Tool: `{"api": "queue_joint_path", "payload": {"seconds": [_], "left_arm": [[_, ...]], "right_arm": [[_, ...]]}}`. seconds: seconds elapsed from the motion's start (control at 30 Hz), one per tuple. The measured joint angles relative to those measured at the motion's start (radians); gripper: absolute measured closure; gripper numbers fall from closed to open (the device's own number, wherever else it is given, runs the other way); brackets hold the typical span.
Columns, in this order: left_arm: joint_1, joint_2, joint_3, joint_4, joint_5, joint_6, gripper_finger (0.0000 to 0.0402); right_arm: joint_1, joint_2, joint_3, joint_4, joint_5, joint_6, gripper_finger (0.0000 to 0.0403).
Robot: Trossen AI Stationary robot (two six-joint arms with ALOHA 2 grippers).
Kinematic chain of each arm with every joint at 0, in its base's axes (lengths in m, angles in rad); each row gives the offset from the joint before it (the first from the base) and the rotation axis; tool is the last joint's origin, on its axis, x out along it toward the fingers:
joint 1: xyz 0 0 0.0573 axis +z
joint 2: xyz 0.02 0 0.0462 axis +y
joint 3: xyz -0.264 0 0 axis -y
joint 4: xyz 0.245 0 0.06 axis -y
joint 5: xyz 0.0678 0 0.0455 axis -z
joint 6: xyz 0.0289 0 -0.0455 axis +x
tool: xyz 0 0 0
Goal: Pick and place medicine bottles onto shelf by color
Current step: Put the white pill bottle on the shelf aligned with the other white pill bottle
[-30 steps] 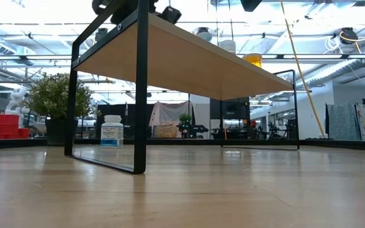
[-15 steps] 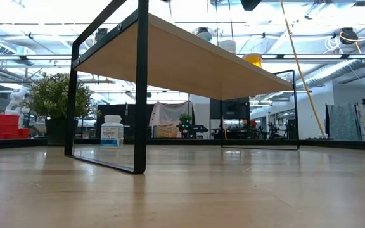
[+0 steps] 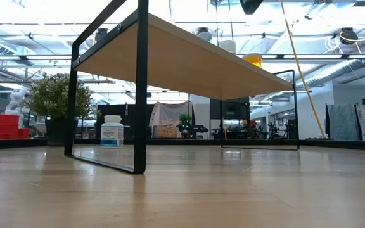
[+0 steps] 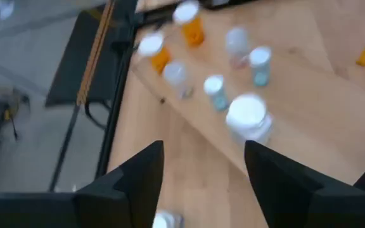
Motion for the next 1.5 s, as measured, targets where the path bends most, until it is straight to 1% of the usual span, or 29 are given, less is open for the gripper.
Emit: {"api": "queue_joint_path", "payload": {"seconds": [0.1, 0.2, 0.33, 0.47, 0.67, 0.73, 0.8, 0.9, 1.03, 1.13, 1.27, 1.37, 1.5], "left_arm": [[0.045, -0.039, -0.067, -0.003, -0.012, -0.033, 0.0203], [0.1, -0.075, -0.168, 0.002, -0.014, 0.008, 0.0217], [0.204, -0.097, -0.299, 0.03, 0.057, 0.084, 0.0215], [0.308, -0.096, -0.394, 0.06, 0.12, 0.145, 0.0197], [0.431, -0.093, -0.559, 0.247, 0.201, 0.316, 0.0151], [0.465, -0.093, -0.6, 0.323, 0.214, 0.364, 0.0134], [0.488, -0.093, -0.637, 0.385, 0.215, 0.381, 0.0117], [0.515, -0.093, -0.674, 0.427, 0.23, 0.401, 0.0097], [0.537, -0.093, -0.711, 0.438, 0.3, 0.378, 0.0083], [0.538, -0.065, -0.726, 0.453, 0.305, 0.378, 0.0087], [0.551, 0.016, -0.724, 0.485, 0.301, 0.396, 0.0103], [0.556, 0.091, -0.721, 0.491, 0.275, 0.408, 0.0112], [0.572, 0.149, -0.718, 0.516, 0.259, 0.417, 0.0116]], "right_arm": [[0.0, 0.0, 0.0, 0.006, 0.012, 0.012, 0.0186], [0.001, 0.0, 0.0, 0.002, 0.052, 0.037, 0.0186], [0.004, 0.0, 0.0, -0.006, 0.079, 0.055, 0.0186], [0.008, 0.0, 0.0, -0.012, 0.077, 0.047, 0.0186], [0.006, 0.0, 0.0, -0.018, 0.077, -0.019, 0.0186], [0.006, 0.0, 0.0, -0.025, 0.077, -0.047, 0.0186], [0.006, 0.0, 0.0, -0.029, 0.075, -0.074, 0.0186], [0.006, 0.0, 0.0, -0.042, 0.074, -0.108, 0.0186], [0.004, 0.0, 0.0, -0.043, 0.072, -0.159, 0.0186], [-0.006, 0.0, 0.0, -0.043, 0.072, -0.18, 0.0186], [-0.028, 0.0, 0.0, -0.042, 0.072, -0.18, 0.0186], [-0.048, 0.0, 0.0, -0.042, 0.072, -0.18, 0.0186], [-0.067, 0.0, 0.0, -0.042, 0.072, -0.18, 0.0186]]}}
